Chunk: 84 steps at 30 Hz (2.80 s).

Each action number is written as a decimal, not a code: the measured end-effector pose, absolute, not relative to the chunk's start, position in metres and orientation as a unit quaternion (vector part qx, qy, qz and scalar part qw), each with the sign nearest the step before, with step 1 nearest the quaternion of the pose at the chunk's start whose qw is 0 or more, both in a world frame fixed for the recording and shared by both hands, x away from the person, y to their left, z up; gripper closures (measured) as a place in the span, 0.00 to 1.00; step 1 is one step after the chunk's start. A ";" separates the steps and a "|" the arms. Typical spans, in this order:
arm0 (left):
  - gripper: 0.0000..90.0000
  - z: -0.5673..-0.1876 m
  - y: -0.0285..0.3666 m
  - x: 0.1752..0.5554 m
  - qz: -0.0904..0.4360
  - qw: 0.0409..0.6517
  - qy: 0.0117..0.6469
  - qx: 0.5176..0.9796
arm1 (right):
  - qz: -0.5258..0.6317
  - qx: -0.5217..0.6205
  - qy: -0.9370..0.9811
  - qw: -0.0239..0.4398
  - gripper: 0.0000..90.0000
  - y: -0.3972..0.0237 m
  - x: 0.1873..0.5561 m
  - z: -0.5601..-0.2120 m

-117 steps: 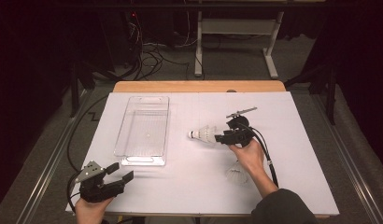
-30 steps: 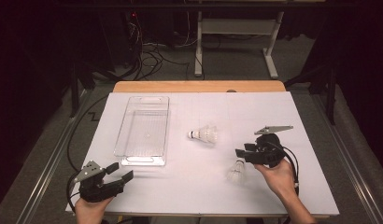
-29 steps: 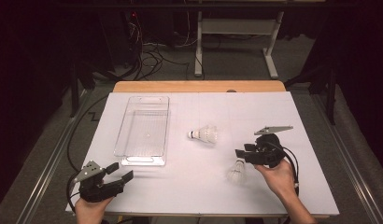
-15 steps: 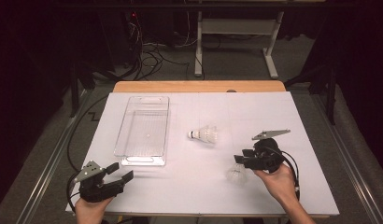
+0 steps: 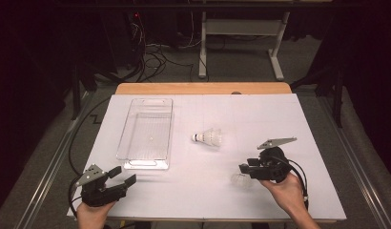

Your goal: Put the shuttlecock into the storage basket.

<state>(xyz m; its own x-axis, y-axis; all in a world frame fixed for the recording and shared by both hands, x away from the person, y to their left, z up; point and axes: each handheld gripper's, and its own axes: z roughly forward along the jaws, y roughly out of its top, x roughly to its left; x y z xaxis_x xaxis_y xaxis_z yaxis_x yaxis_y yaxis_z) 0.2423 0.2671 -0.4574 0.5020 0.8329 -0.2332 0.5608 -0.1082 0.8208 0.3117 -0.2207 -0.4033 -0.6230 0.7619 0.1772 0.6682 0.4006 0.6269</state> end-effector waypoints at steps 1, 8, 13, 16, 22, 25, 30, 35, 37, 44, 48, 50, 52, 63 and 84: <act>0.33 -0.457 0.267 0.242 0.146 0.467 0.477 0.730 | 0.340 0.428 0.835 0.068 0.61 -0.221 0.311 -0.403; 0.33 -0.458 0.267 0.243 0.146 0.466 0.478 0.730 | 0.332 0.426 0.839 0.066 0.60 -0.221 0.309 -0.405; 0.33 -0.457 0.267 0.242 0.146 0.466 0.478 0.730 | 0.328 0.424 0.842 0.063 0.59 -0.220 0.307 -0.407; 0.33 -0.457 0.268 0.242 0.146 0.466 0.479 0.729 | 0.320 0.420 0.847 0.067 0.58 -0.218 0.307 -0.409; 0.33 -0.457 0.268 0.242 0.146 0.467 0.479 0.729 | 0.310 0.420 0.850 0.067 0.58 -0.216 0.307 -0.414; 0.33 -0.457 0.267 0.242 0.147 0.466 0.478 0.730 | 0.308 0.421 0.851 0.068 0.58 -0.216 0.308 -0.415; 0.33 -0.457 0.267 0.242 0.147 0.465 0.478 0.730 | 0.303 0.420 0.853 0.066 0.58 -0.218 0.308 -0.418; 0.33 -0.457 0.267 0.242 0.146 0.465 0.478 0.730 | 0.297 0.421 0.855 0.065 0.59 -0.217 0.307 -0.420; 0.33 -0.457 0.267 0.242 0.146 0.465 0.478 0.730 | 0.296 0.420 0.855 0.066 0.62 -0.217 0.308 -0.421; 0.33 -0.457 0.267 0.242 0.147 0.466 0.479 0.730 | 0.297 0.422 0.853 0.075 0.69 -0.219 0.311 -0.420; 0.33 -0.457 0.267 0.242 0.147 0.465 0.478 0.730 | 0.300 0.421 0.852 0.081 0.76 -0.220 0.311 -0.418; 0.33 -0.457 0.267 0.242 0.147 0.466 0.478 0.730 | 0.300 0.418 0.853 0.086 0.79 -0.220 0.311 -0.416; 0.33 -0.457 0.267 0.242 0.146 0.465 0.478 0.731 | 0.301 0.418 0.853 0.087 0.82 -0.220 0.311 -0.415; 0.33 -0.457 0.267 0.242 0.145 0.465 0.477 0.731 | 0.300 0.419 0.851 0.098 0.94 -0.223 0.313 -0.409; 0.33 -0.458 0.267 0.243 0.143 0.464 0.477 0.733 | 0.294 0.427 0.848 0.108 1.00 -0.225 0.333 -0.397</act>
